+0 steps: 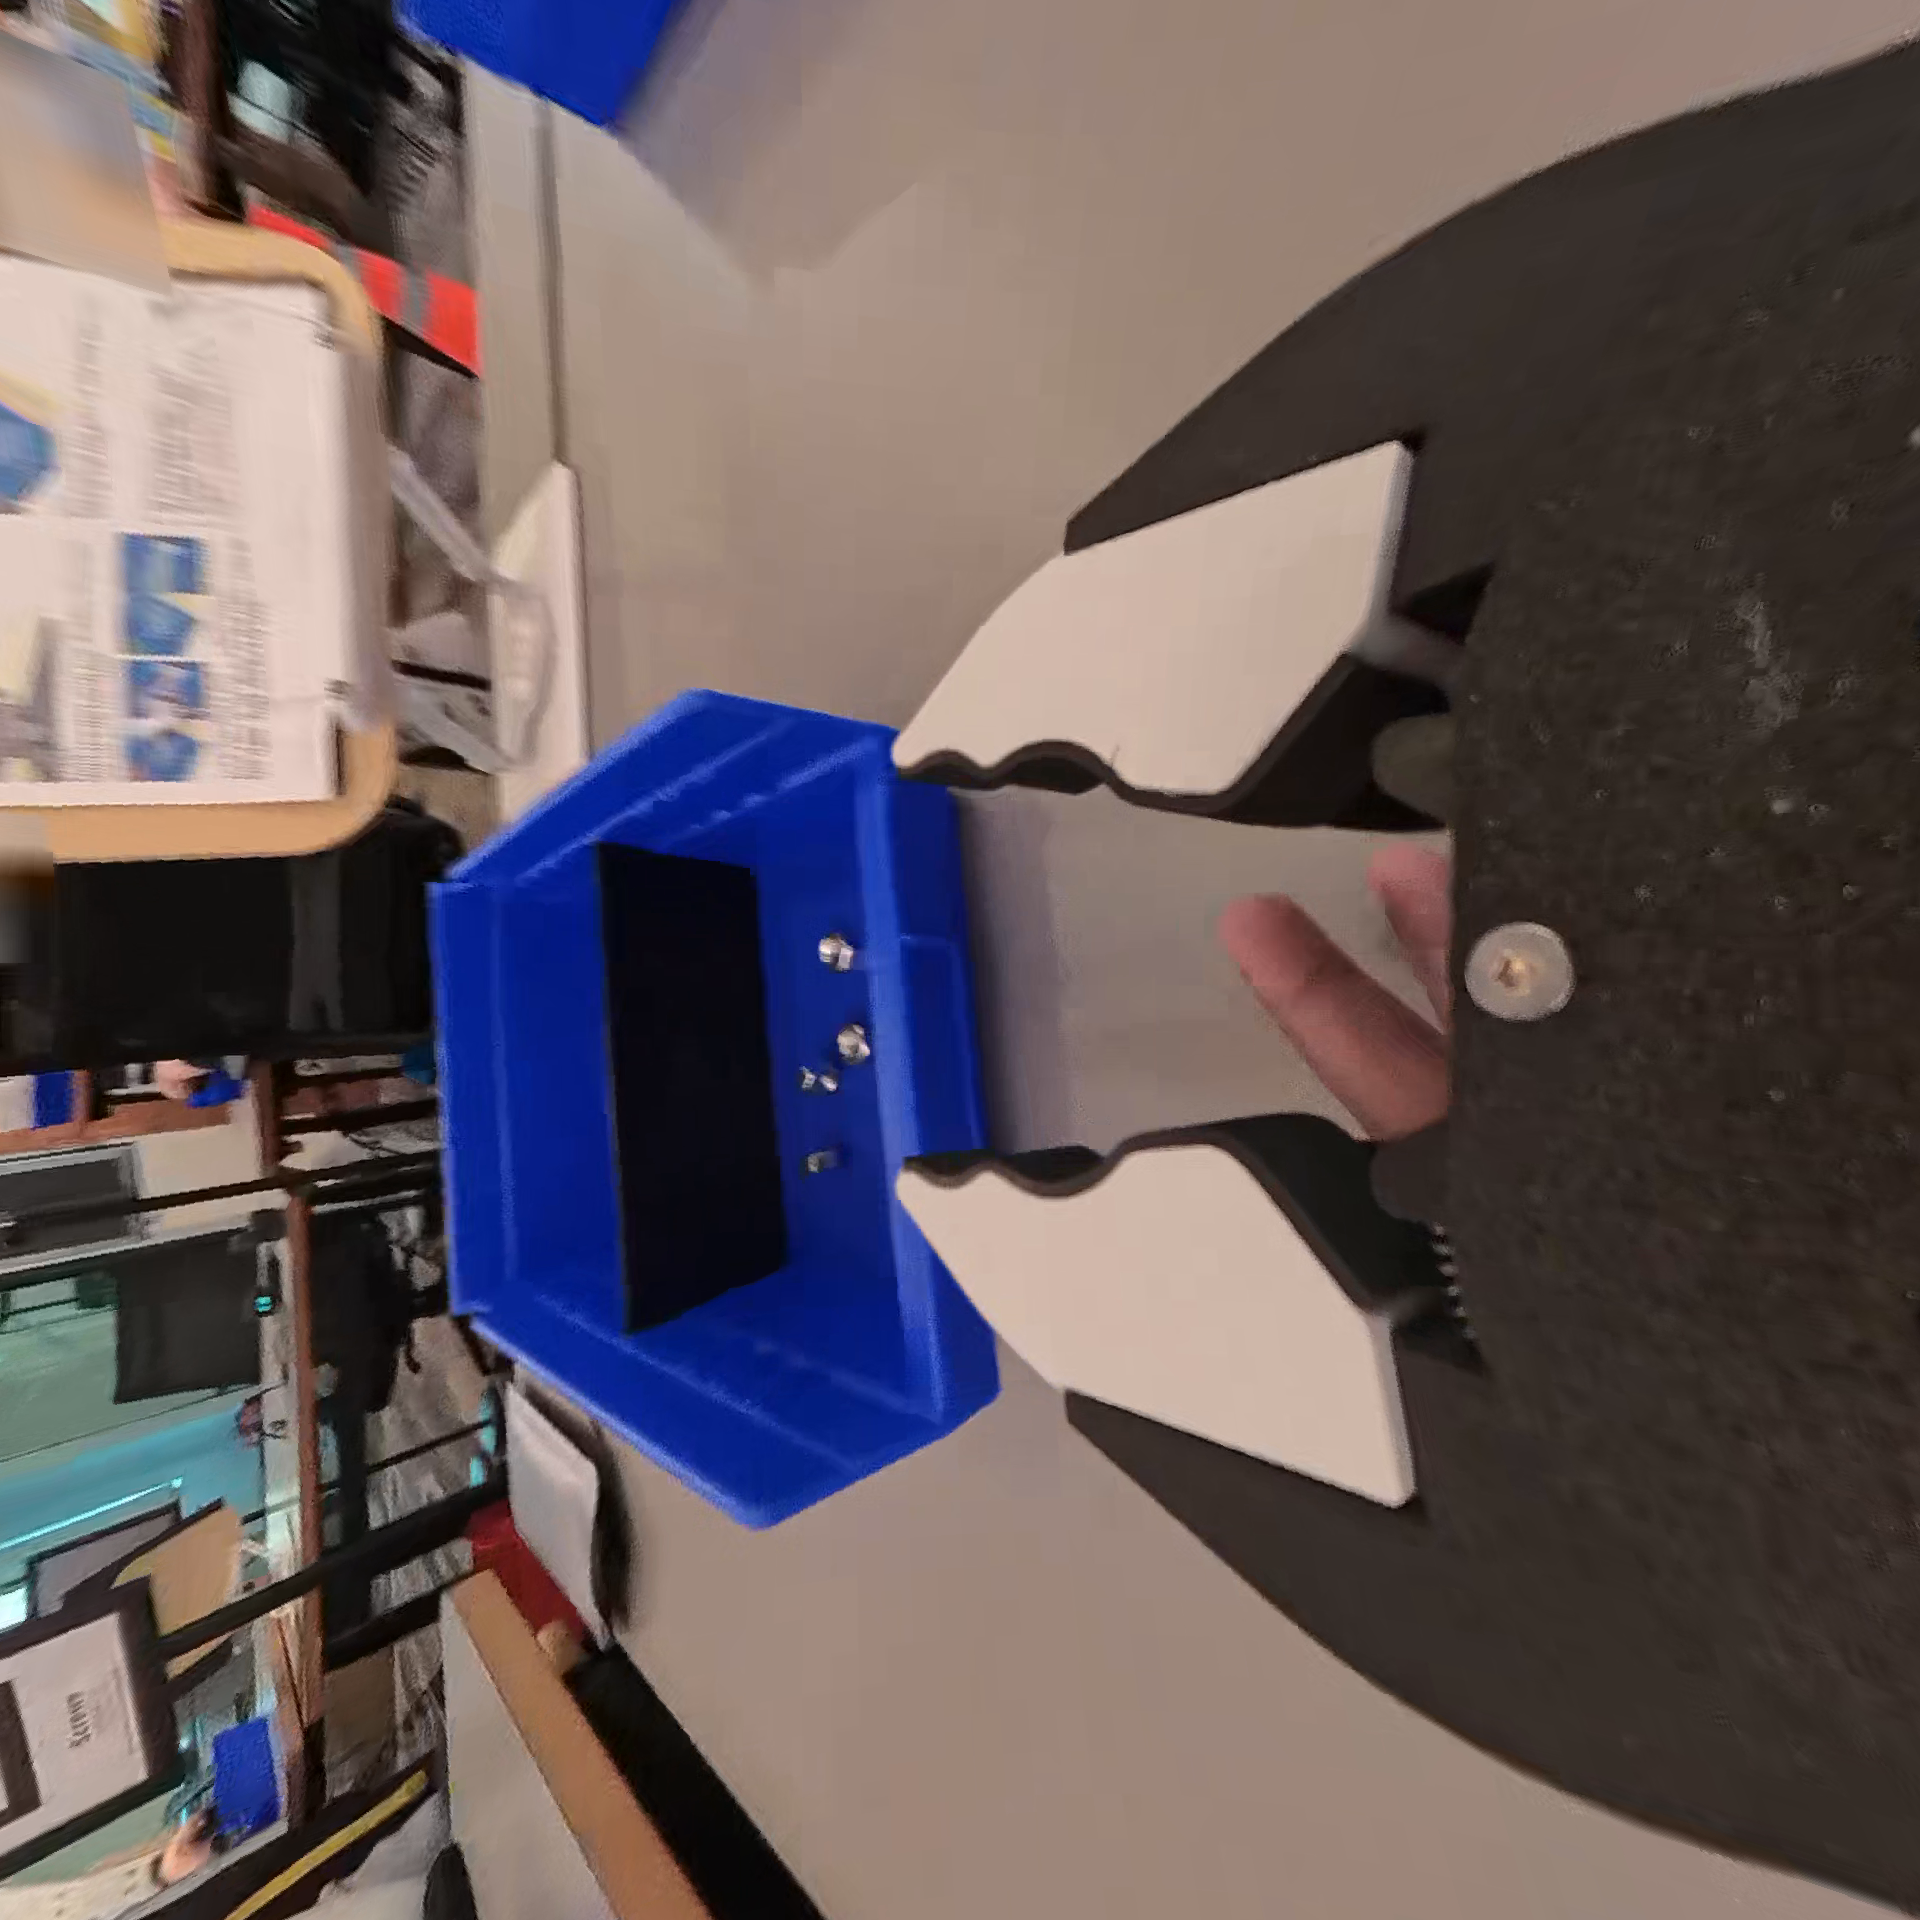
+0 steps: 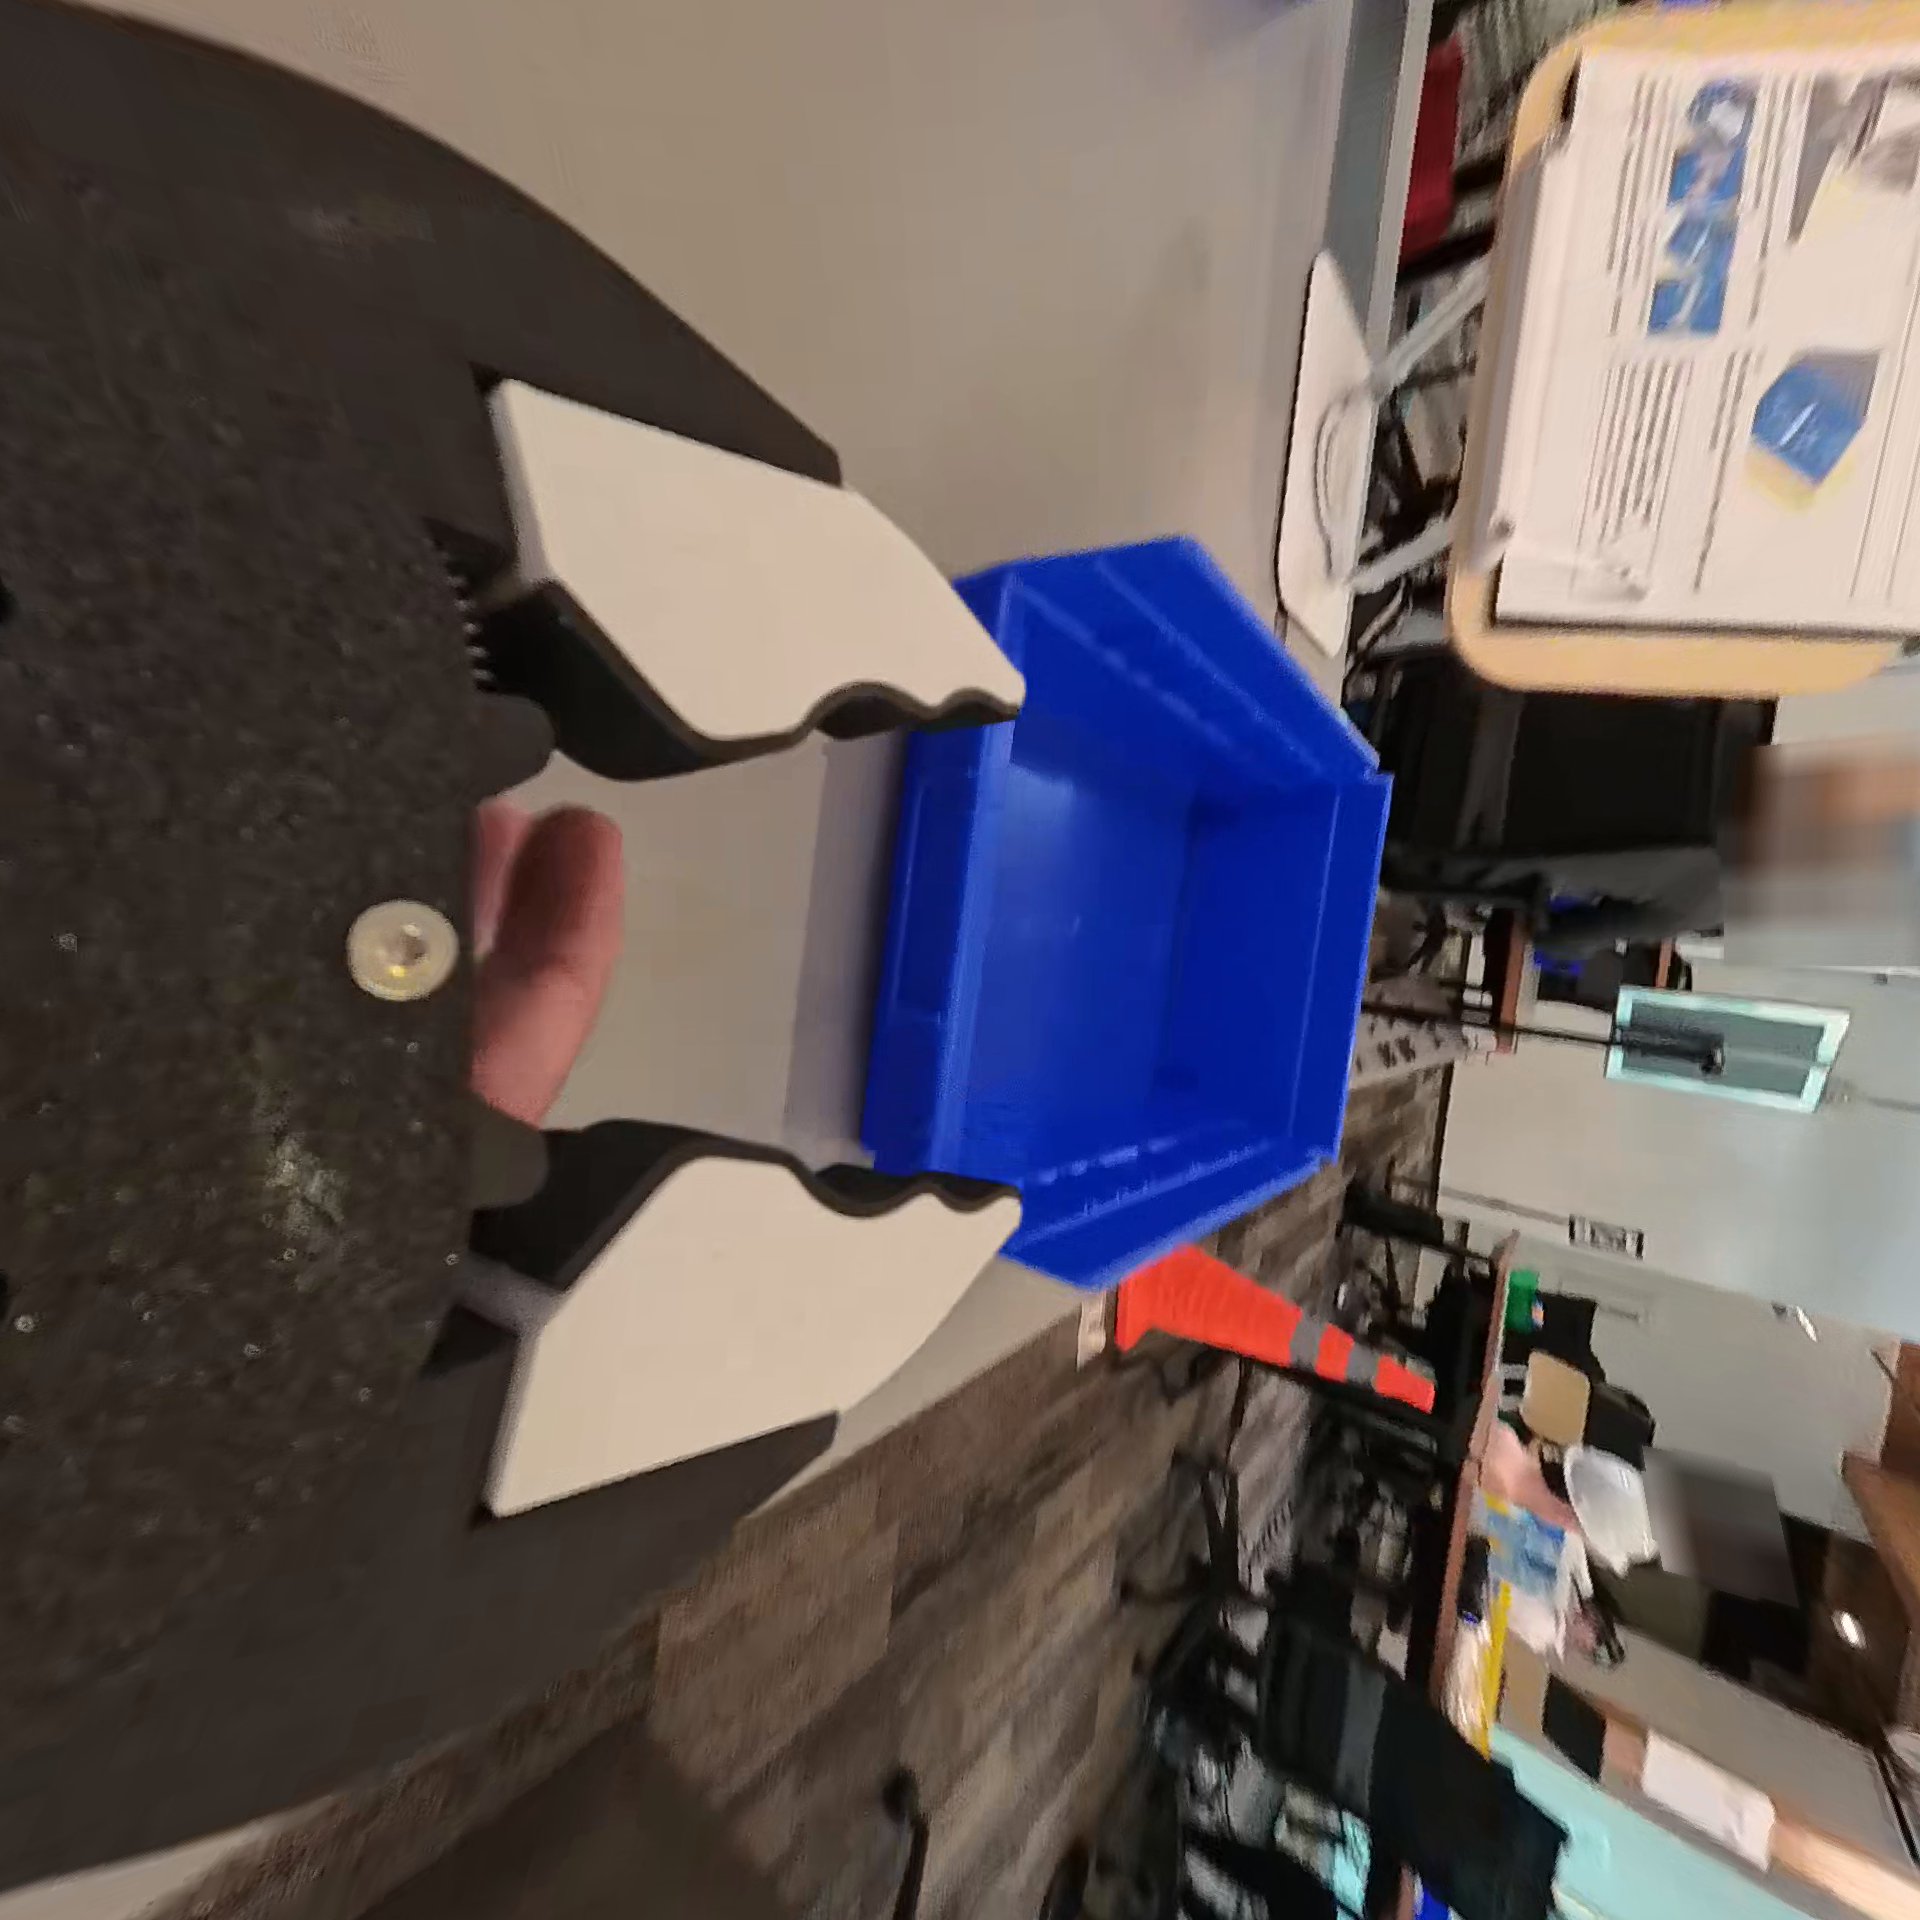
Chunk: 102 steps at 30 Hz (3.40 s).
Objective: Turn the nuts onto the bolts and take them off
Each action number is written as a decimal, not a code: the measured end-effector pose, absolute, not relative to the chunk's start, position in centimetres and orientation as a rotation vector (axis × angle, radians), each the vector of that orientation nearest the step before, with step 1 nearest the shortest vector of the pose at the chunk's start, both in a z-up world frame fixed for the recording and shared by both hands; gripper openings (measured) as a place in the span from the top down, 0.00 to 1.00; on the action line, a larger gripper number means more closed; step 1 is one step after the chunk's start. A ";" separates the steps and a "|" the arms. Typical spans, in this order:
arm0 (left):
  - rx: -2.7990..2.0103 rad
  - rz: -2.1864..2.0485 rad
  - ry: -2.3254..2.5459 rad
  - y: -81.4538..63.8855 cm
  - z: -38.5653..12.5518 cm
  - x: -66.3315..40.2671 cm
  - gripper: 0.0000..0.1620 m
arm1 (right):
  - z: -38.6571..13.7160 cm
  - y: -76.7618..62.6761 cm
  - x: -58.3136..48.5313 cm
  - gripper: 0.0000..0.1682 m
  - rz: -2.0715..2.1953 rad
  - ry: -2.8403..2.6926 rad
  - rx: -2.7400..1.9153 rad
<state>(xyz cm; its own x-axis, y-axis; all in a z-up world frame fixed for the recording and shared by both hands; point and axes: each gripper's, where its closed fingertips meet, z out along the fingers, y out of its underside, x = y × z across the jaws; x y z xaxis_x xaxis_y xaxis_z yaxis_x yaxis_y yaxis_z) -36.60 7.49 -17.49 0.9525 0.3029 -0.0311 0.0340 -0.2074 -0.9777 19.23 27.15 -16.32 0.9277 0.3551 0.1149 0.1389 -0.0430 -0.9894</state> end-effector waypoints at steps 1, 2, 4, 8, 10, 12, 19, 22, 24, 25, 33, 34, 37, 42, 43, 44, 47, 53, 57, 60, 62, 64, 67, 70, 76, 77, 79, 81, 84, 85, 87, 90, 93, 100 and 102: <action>-1.796 0.292 -0.228 7.6 -18.2 -36.8 0.60 | -16.2 27.4 19.9 0.51 0.161 -0.367 -1.612; -1.807 0.328 -0.196 7.9 -18.7 -36.8 0.59 | -16.1 27.5 20.3 0.51 0.158 -0.361 -1.616; -1.812 0.384 -0.148 8.4 -19.1 -36.7 0.58 | -16.9 28.0 20.9 0.50 0.147 -0.360 -1.670; -1.820 0.351 -0.117 9.3 -19.4 -35.5 0.56 | -19.3 28.5 20.8 0.51 0.238 -0.346 -1.790; -1.837 0.292 -0.129 9.6 -19.9 -35.3 0.56 | -20.1 28.5 20.3 0.52 0.298 -0.342 -1.819; -1.863 0.216 -0.165 9.8 -20.5 -35.4 0.56 | -20.7 28.5 19.9 0.52 0.330 -0.344 -1.838; -1.974 -0.009 -0.107 10.1 -21.1 -34.3 0.55 | -21.3 27.0 15.2 0.56 0.632 -0.417 -1.903; -2.057 -0.138 0.097 10.6 -18.8 -33.3 0.55 | -21.2 24.7 11.2 0.57 0.837 -0.568 -1.923; -2.104 -0.098 0.245 11.5 -17.3 -34.7 0.59 | -21.4 23.6 9.5 0.57 0.850 -0.688 -1.937; -2.167 -0.051 0.320 12.2 -17.2 -35.9 0.59 | -21.5 23.3 9.1 0.57 0.824 -0.731 -1.930; -2.726 0.164 0.545 19.2 -22.9 -44.6 0.65 | -22.2 22.6 8.0 0.58 0.695 -0.852 -1.880; -2.781 0.177 0.510 19.7 -23.7 -45.4 0.67 | -22.3 22.4 8.1 0.59 0.695 -0.859 -1.880; -2.851 0.202 0.486 20.7 -25.4 -46.8 0.68 | -22.8 22.3 8.3 0.61 0.669 -0.883 -1.886; -2.890 0.162 0.517 20.9 -26.8 -46.5 0.69 | -23.3 22.6 8.6 0.61 0.656 -0.889 -1.892; -2.898 0.170 0.523 20.9 -27.0 -46.6 0.69 | -23.3 22.7 8.5 0.62 0.665 -0.889 -1.893; -2.909 0.147 0.526 20.8 -27.3 -46.4 0.73 | -23.3 22.7 8.4 0.62 0.674 -0.889 -1.894; -2.902 0.090 0.502 21.2 -27.4 -46.0 0.85 | -23.3 23.0 8.4 0.62 0.685 -0.890 -1.893; -2.908 0.078 0.538 20.8 -27.4 -46.0 0.89 | -23.1 23.1 8.3 0.64 0.685 -0.895 -1.887; -2.832 0.095 0.706 20.2 -25.0 -45.1 0.89 | -22.8 22.9 8.3 0.64 0.677 -0.891 -1.875; -2.576 -0.006 1.039 20.5 -20.3 -41.1 0.89 | -22.7 22.8 8.4 0.64 0.667 -0.893 -1.870; -2.461 -0.038 1.175 21.0 -17.2 -38.3 0.90 | -22.5 22.9 8.4 0.64 0.659 -0.890 -1.864; -2.393 -0.002 1.291 22.4 -15.1 -36.2 0.90 | -22.3 22.8 8.2 0.64 0.656 -0.891 -1.857; -2.274 -0.036 1.439 25.4 -14.0 -31.8 0.90 | -21.9 22.7 8.1 0.65 0.638 -0.902 -1.837; -2.240 -0.060 1.559 28.8 -15.8 -27.9 0.90 | -21.8 22.6 8.2 0.65 0.624 -0.900 -1.830; -2.267 -0.076 1.753 33.4 -22.8 -22.4 0.90 | -21.9 22.0 7.8 0.65 0.658 -0.906 -1.841; -2.276 -0.077 1.771 33.7 -23.7 -21.9 0.90 | -21.8 21.9 7.7 0.65 0.655 -0.909 -1.836; -2.278 -0.078 1.817 33.9 -25.2 -21.1 0.90 | -21.8 21.6 7.6 0.65 0.653 -0.920 -1.829; -2.280 -0.089 1.839 34.0 -26.2 -20.4 0.90 | -21.8 21.4 7.6 0.65 0.644 -0.926 -1.824; -2.280 -0.102 1.861 33.9 -27.0 -19.6 0.90 | -21.7 21.6 7.8 0.65 0.643 -0.923 -1.825; -2.282 -0.100 1.870 33.8 -27.2 -19.5 0.90 | -21.7 21.6 7.8 0.65 0.652 -0.918 -1.826; -2.296 -0.086 1.886 33.7 -27.7 -19.6 0.90 | -21.5 21.7 7.8 0.66 0.679 -0.905 -1.824; -2.283 -0.085 1.876 33.8 -28.0 -19.4 0.89 | -21.4 21.7 7.8 0.66 0.696 -0.899 -1.824; -2.287 -0.055 1.807 34.4 -27.0 -19.6 0.77 | -21.5 21.6 7.8 0.66 0.690 -0.907 -1.827; -2.162 -0.199 1.375 33.2 -12.3 -25.1 0.72 | -21.7 21.3 7.6 0.66 0.696 -0.924 -1.822; -2.195 -0.116 1.221 33.0 -9.5 -30.2 0.72 | -21.9 21.4 7.5 0.66 0.701 -0.925 -1.826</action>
